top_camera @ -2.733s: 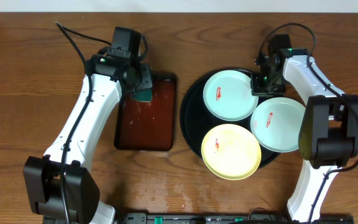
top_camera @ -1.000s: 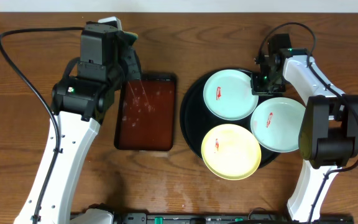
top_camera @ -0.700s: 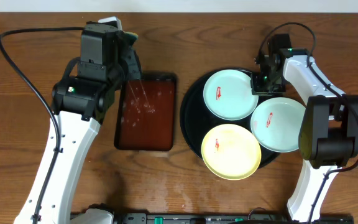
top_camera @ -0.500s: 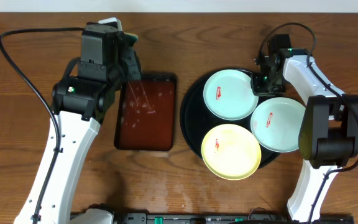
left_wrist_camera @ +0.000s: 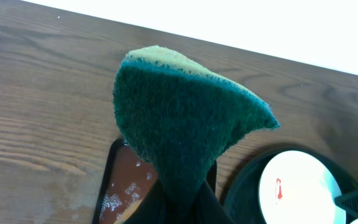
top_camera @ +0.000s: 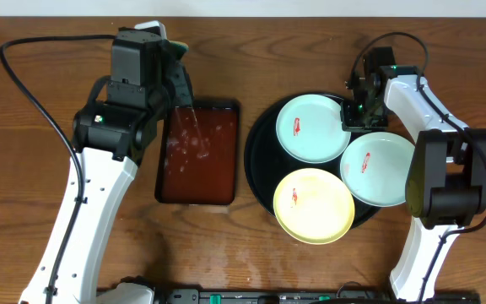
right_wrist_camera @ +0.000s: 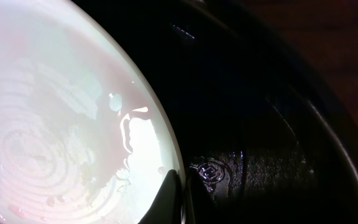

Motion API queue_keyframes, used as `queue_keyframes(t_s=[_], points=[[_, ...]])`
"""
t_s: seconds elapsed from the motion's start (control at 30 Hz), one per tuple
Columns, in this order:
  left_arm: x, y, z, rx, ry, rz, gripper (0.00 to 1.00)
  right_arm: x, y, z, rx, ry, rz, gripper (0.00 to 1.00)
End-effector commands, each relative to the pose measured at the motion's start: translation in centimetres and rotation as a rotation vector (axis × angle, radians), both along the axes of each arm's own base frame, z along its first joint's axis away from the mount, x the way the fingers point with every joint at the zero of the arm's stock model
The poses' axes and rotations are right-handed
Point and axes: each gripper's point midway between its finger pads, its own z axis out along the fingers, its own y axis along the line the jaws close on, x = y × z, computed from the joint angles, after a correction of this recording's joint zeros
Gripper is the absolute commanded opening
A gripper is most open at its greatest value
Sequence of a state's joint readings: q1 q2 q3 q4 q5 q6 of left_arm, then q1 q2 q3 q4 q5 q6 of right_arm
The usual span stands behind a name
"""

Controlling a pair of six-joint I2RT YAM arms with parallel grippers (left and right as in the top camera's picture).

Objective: Clean dirty plates on tray and stack at the side
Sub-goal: 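Lift the sponge with the left gripper and hold it above the small tray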

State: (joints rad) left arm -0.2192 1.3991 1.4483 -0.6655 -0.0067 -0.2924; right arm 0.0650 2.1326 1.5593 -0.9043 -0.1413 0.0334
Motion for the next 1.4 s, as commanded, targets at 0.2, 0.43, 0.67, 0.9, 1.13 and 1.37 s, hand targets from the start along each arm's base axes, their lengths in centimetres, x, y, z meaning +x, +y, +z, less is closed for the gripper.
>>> queue_keyframes(t_s=[0.2, 0.43, 0.67, 0.9, 1.13, 1.37], points=[[-0.2, 0.3, -1.9, -0.011, 0.079, 0.044, 0.07, 0.0, 0.2, -0.1, -0.003, 0.002, 0.010, 0.01], [-0.9, 0.3, -2.6, -0.096, 0.128, 0.104, 0.08, -0.2, 0.2, -0.1, -0.004, 0.009, 0.010, 0.01], [-0.9, 1.1, -2.7, -0.067, 0.128, 0.133, 0.08, -0.1, 0.2, -0.1, -0.003, 0.006, 0.010, 0.01], [-1.1, 1.0, -2.9, -0.078, 0.143, 0.125, 0.08, -0.2, 0.2, -0.1, -0.004, 0.009, 0.010, 0.01], [-0.4, 1.5, -1.8, -0.044, 0.095, 0.133, 0.07, -0.2, 0.2, -0.1, -0.003, 0.009, 0.010, 0.01], [-0.5, 1.8, -2.2, 0.011, 0.154, 0.118, 0.07, -0.1, 0.2, -0.1, -0.004, 0.008, 0.010, 0.01]])
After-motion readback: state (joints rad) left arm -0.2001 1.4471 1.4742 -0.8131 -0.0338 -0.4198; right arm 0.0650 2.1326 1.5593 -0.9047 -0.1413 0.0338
